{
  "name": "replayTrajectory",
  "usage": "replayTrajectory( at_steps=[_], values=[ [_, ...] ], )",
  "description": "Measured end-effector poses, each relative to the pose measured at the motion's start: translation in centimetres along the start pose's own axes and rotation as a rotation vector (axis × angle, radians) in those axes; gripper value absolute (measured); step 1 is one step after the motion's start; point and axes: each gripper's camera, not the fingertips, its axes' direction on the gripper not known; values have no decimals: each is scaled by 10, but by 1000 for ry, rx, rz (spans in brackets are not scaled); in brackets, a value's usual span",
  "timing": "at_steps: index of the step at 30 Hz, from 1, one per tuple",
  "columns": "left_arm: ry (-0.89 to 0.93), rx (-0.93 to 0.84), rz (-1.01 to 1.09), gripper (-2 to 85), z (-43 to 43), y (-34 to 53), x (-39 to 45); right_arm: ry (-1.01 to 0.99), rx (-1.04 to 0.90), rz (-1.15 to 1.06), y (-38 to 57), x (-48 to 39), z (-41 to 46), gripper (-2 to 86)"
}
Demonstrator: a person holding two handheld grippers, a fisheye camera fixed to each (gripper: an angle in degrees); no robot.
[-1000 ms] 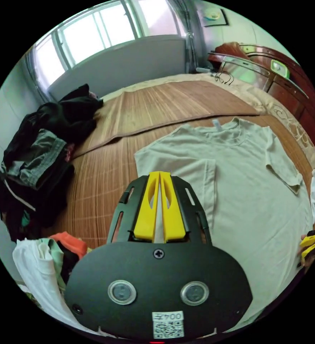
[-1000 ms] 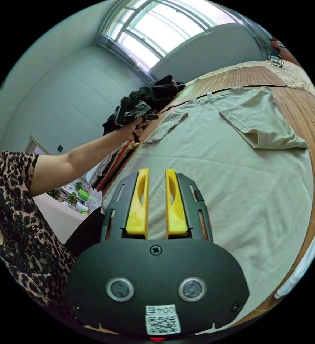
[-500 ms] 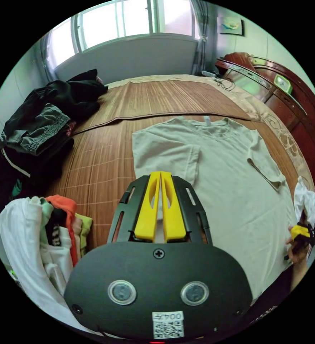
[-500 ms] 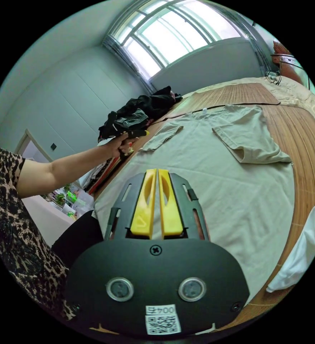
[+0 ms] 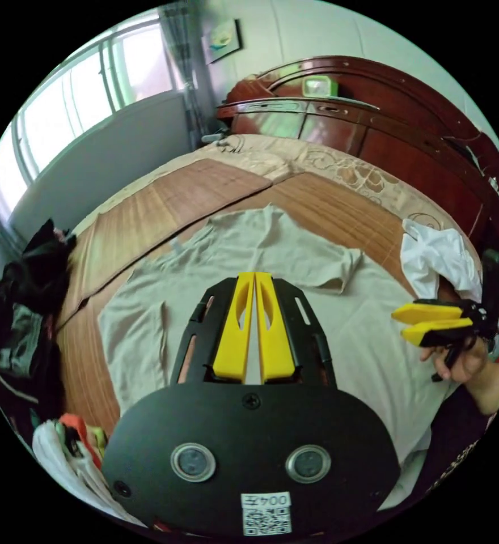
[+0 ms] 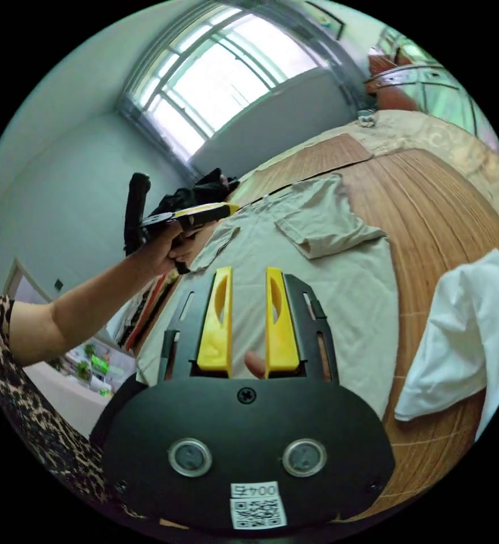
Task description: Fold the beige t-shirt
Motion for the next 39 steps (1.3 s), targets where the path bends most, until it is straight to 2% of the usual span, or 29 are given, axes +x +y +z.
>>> replayTrajectory(
  at_steps=[6, 9, 11, 12, 14, 17, 21, 22, 24, 28, 31, 33, 39],
  values=[
    [145, -56, 53, 6, 94, -122, 72, -9, 68, 179, 4, 41, -27, 87],
    [51, -161, 86, 5, 156, -159, 95, -7, 72, 237, 8, 52, -31, 91],
    [1, -285, 20, 5, 194, -170, 94, 1, 56, 250, 11, 55, -32, 94],
    [35, -309, -56, 5, 203, -173, 88, 15, 48, 246, 11, 54, -33, 95],
    [87, -238, -137, 6, 181, -178, 82, 31, 56, 223, 10, 50, -38, 95],
    [132, -103, -81, 6, 116, -169, 96, 49, 82, 201, 13, 41, -48, 93],
    [302, -183, 53, 7, 77, -121, 141, 54, 107, 225, 19, 37, -59, 86],
    [354, -270, 118, 7, 86, -106, 160, 57, 110, 225, 20, 36, -60, 85],
    [278, -352, 152, 7, 96, -91, 176, 74, 103, 207, 21, 30, -63, 84],
    [309, -137, -88, 7, 6, -90, 142, 100, 111, 153, 23, 14, -74, 82],
    [342, -61, -190, 7, -64, -59, 128, 91, 105, 82, 23, -3, -83, 79],
    [356, -63, -203, 7, -104, -26, 127, 112, 31, 5, 24, -21, -80, 67],
    [166, -200, -305, 7, -239, 135, 114, 194, -166, -48, 68, -97, -99, 42]
  ],
)
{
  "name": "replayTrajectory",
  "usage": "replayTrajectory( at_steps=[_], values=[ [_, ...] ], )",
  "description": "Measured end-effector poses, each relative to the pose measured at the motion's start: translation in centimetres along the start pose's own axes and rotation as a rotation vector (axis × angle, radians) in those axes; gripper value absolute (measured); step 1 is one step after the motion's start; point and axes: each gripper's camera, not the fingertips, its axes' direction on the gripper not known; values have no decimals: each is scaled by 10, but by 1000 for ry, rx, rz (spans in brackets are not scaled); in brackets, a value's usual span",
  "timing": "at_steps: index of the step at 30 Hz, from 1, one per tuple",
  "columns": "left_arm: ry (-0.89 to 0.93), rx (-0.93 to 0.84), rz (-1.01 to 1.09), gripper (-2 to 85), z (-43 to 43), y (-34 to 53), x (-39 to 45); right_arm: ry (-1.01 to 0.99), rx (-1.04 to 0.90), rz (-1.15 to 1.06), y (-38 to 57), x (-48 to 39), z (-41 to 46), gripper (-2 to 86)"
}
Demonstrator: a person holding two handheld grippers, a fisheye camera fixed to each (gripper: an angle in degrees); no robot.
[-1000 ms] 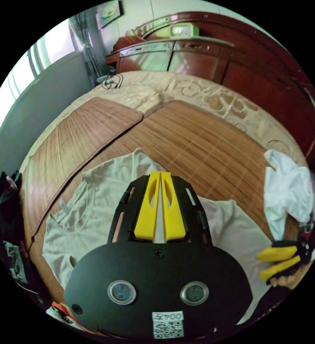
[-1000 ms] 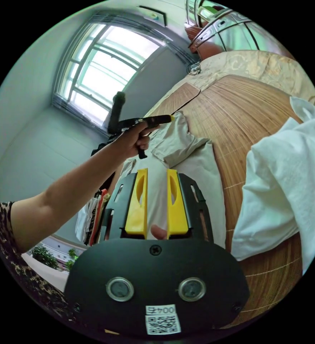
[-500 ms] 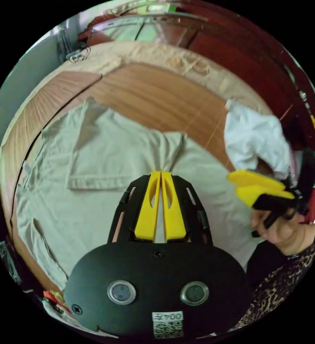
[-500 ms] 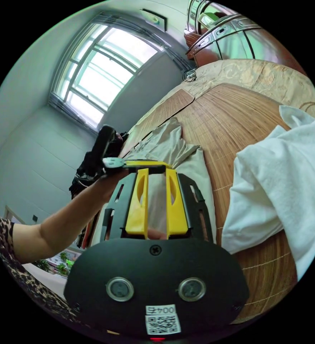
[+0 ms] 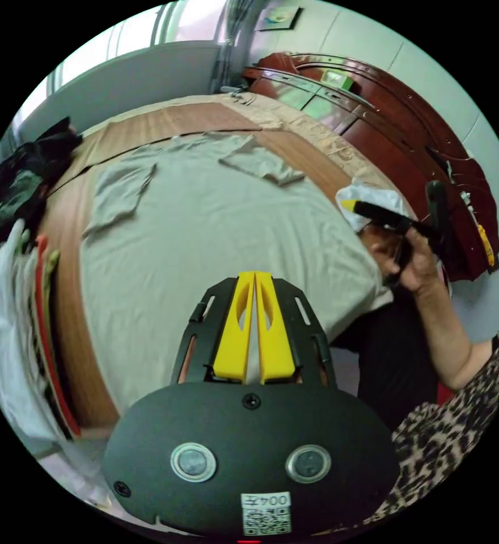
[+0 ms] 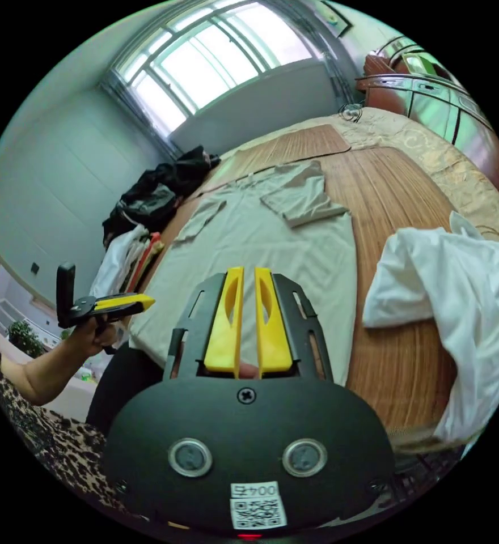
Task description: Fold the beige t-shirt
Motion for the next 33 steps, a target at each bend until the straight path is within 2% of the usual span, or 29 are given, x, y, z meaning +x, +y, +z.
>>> replayTrajectory(
  at_steps=[4, 10, 13, 23, 25, 27, 29, 31, 32, 33],
  values=[
    [-65, -64, -158, 7, -30, 92, -29, 143, -120, -43, 52, -47, -5, 18],
    [-121, -36, -210, 7, -53, 80, -30, 312, -344, -49, 84, -70, 31, -6],
    [-119, -22, -209, 6, -77, 67, -29, 343, -315, -55, 91, -78, 28, -6],
    [-55, 63, -247, 16, -182, 57, -35, 224, -291, -1, 117, -65, 4, 3],
    [1, 92, -286, 31, -204, 60, -42, 197, -242, 28, 125, -61, -8, 15],
    [65, 139, -329, 48, -231, 67, -51, 76, -24, 66, 142, -62, -44, 42],
    [90, 234, -344, 76, -269, 78, -58, 68, 38, 14, 152, -71, -66, 52],
    [122, 330, -335, 118, -322, 92, -70, 32, 121, -69, 161, -84, -88, 96],
    [135, 349, -338, 124, -335, 96, -74, -32, 196, -86, 166, -89, -103, 149],
    [161, 393, -356, 133, -360, 107, -84, -100, 256, -88, 171, -91, -118, 159]
  ],
)
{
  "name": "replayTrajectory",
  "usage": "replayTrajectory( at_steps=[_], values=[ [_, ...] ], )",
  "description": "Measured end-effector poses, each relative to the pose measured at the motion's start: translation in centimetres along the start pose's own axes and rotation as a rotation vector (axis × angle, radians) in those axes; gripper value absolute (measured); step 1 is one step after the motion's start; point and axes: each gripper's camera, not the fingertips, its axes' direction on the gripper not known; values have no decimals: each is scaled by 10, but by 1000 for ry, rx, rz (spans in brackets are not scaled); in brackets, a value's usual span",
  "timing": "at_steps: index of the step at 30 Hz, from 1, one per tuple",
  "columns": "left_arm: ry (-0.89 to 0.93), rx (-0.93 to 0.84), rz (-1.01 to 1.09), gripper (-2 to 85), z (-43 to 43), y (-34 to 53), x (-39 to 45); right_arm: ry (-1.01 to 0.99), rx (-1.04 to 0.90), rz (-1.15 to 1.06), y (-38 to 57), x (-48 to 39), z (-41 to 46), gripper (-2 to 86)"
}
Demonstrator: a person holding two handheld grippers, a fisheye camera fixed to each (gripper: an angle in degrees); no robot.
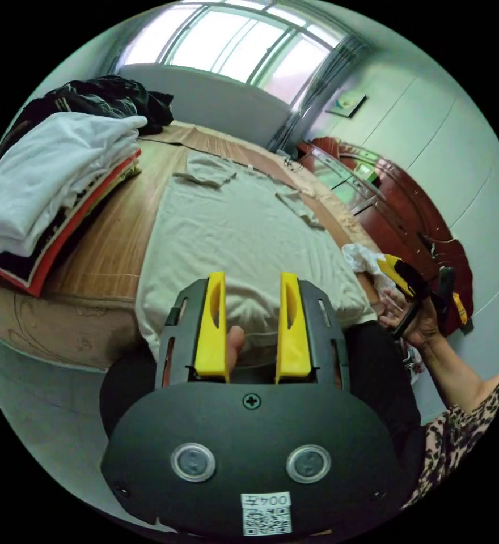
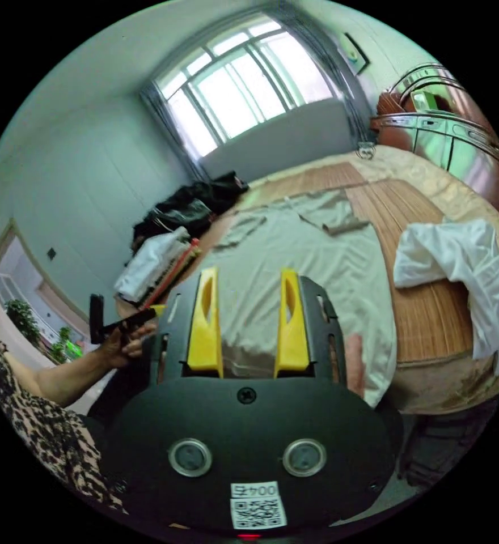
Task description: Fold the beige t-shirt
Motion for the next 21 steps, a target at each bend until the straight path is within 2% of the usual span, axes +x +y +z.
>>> replayTrajectory(
  at_steps=[3, 6, 9, 11, 15, 21],
  values=[
    [69, 92, -64, 143, -62, 0, -21, -68, 86, 30, 2, -5, -28, 183],
    [137, 156, -158, 148, -102, 3, -41, -162, 164, 103, 8, 1, -50, 167],
    [150, 205, -214, 147, -132, -1, -49, -207, 88, 118, 12, 6, -56, 128],
    [152, 217, -237, 146, -145, -6, -51, -188, 44, 118, 15, 7, -56, 115],
    [158, 258, -315, 146, -176, -15, -60, -46, 129, 107, 31, 5, -69, 104],
    [138, 277, -352, 146, -213, -27, -60, -67, 37, 147, 43, 11, -68, 62]
  ],
)
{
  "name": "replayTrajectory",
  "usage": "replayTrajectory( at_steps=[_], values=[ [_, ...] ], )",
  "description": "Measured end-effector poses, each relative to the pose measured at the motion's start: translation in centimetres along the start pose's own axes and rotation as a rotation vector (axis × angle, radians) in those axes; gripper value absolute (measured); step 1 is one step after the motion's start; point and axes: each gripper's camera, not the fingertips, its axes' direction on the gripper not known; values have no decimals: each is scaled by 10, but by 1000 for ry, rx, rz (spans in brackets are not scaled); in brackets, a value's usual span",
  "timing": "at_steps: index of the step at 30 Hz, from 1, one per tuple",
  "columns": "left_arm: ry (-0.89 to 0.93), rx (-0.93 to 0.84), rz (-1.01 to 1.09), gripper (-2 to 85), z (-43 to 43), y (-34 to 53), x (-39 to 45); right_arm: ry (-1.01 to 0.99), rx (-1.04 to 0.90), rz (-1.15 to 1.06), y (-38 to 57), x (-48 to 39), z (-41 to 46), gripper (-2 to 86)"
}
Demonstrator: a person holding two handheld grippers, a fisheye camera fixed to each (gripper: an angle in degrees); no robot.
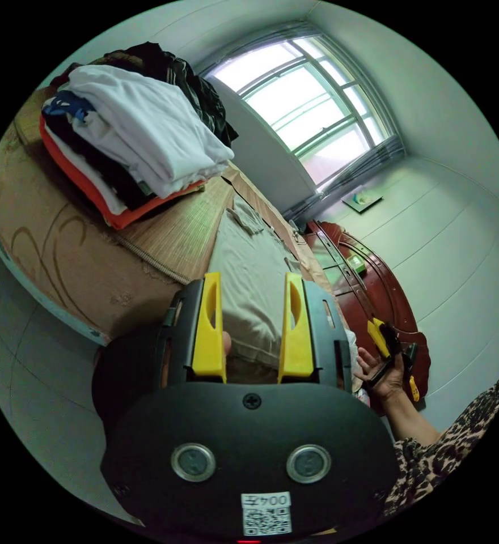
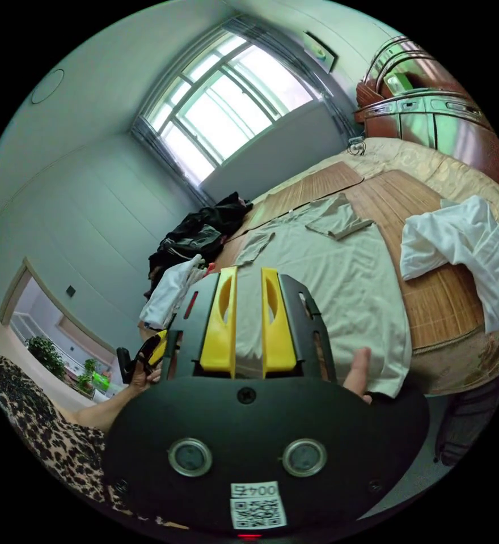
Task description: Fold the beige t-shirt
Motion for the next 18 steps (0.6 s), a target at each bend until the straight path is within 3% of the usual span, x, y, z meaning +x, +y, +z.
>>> replayTrajectory(
  at_steps=[3, 7, 14, 18],
  values=[
    [-16, -3, -6, 145, -11, -8, 6, -21, -86, 19, 4, 5, 3, 52],
    [-36, -10, -8, 143, -21, -15, 16, 118, 24, -24, 17, 2, -8, 45],
    [-44, -29, 14, 140, -14, -18, 42, 96, -97, 30, 27, 22, -8, -4],
    [-59, -54, 26, 139, 0, -16, 60, 169, -2, 29, 36, 30, -17, -7]
  ],
)
